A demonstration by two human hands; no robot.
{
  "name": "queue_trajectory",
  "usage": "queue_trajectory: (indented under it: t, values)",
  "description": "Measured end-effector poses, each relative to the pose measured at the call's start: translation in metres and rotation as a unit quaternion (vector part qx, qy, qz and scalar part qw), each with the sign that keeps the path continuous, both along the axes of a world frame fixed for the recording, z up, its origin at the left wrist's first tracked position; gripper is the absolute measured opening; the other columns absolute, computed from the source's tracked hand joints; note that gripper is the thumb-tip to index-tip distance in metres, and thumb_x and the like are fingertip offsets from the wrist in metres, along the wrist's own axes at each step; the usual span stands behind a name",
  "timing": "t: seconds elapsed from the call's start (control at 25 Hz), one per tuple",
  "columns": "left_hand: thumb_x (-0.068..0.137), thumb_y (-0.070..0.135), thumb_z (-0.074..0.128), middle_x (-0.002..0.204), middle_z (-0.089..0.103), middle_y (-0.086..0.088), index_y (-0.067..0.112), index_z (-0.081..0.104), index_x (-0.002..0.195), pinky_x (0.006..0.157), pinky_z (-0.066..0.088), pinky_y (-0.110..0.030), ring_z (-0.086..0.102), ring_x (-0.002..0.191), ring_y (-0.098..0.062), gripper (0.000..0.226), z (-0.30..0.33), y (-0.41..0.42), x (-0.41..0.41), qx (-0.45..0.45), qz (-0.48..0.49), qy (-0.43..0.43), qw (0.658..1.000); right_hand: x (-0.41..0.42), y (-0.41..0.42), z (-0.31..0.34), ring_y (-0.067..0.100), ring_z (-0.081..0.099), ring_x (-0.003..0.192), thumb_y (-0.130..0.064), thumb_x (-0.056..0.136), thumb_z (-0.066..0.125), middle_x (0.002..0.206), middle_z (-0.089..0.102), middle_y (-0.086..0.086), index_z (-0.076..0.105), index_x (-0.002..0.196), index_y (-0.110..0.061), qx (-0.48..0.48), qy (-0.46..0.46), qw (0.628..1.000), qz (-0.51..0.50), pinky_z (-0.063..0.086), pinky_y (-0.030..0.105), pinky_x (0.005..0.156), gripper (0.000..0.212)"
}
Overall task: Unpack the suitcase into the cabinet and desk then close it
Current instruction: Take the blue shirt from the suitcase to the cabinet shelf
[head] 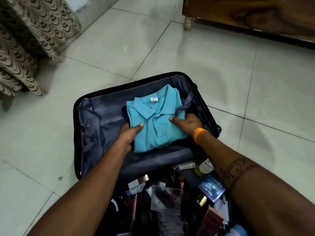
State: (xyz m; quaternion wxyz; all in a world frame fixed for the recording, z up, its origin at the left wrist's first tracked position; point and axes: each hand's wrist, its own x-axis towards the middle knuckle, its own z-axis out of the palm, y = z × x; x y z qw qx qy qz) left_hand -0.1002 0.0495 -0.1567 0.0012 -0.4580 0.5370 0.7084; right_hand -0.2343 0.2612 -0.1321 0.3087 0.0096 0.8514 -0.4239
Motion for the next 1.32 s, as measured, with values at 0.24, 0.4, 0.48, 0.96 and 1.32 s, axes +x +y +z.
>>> queue_trajectory:
  t: [0.24,0.4,0.48,0.96,1.32]
  values:
    - [0.088,0.010,0.081,0.109,0.080,-0.009,0.010,0.071,0.116,0.090,0.062,-0.050,0.076,0.100,-0.030,0.029,0.006,0.009,0.011,-0.040,0.043,0.040,0.997,0.004,-0.012,0.010,0.024,0.074,0.100,-0.031,0.066,0.095,0.106,0.078,0.000,0.076,0.109,-0.014,-0.109,-0.066,0.991,-0.035,0.060,0.042,0.093,0.050]
    - [0.091,0.005,0.076,0.109,0.079,-0.009,0.014,0.070,0.109,0.085,0.063,-0.043,0.076,0.098,-0.029,0.022,0.052,0.018,0.034,-0.073,0.060,0.054,0.994,0.031,-0.019,0.044,0.023,0.077,0.095,-0.017,0.073,0.091,0.101,0.081,0.001,0.078,0.108,-0.011,-0.164,-0.063,0.984,-0.043,0.063,0.044,0.089,0.037]
    - [0.092,0.005,0.075,0.110,0.079,-0.007,0.016,0.071,0.110,0.081,0.062,-0.037,0.077,0.094,-0.023,0.021,0.103,0.021,0.049,-0.102,0.049,0.054,0.992,0.045,-0.015,0.091,0.019,0.077,0.092,-0.022,0.071,0.093,0.097,0.081,-0.003,0.078,0.105,-0.015,-0.169,-0.056,0.983,-0.036,0.063,0.042,0.087,0.038]
    - [0.090,0.007,0.078,0.104,0.081,-0.001,0.010,0.076,0.115,0.072,0.059,-0.026,0.077,0.090,-0.017,0.025,0.559,0.088,0.097,-0.118,-0.041,0.066,0.990,0.120,0.079,0.519,0.016,0.077,0.092,-0.015,0.090,0.078,0.100,0.080,-0.006,0.074,0.109,-0.022,-0.260,-0.041,0.957,-0.122,0.061,0.032,0.074,0.021]
    - [0.087,0.017,0.082,0.105,0.080,-0.009,0.014,0.078,0.111,0.090,0.061,-0.050,0.076,0.099,-0.036,0.025,0.835,0.194,0.065,-0.109,-0.157,0.132,0.973,0.149,0.222,0.794,0.026,0.074,0.100,-0.015,0.095,0.074,0.108,0.078,0.001,0.072,0.115,-0.013,-0.282,0.084,0.930,-0.218,0.064,0.042,0.084,0.020]
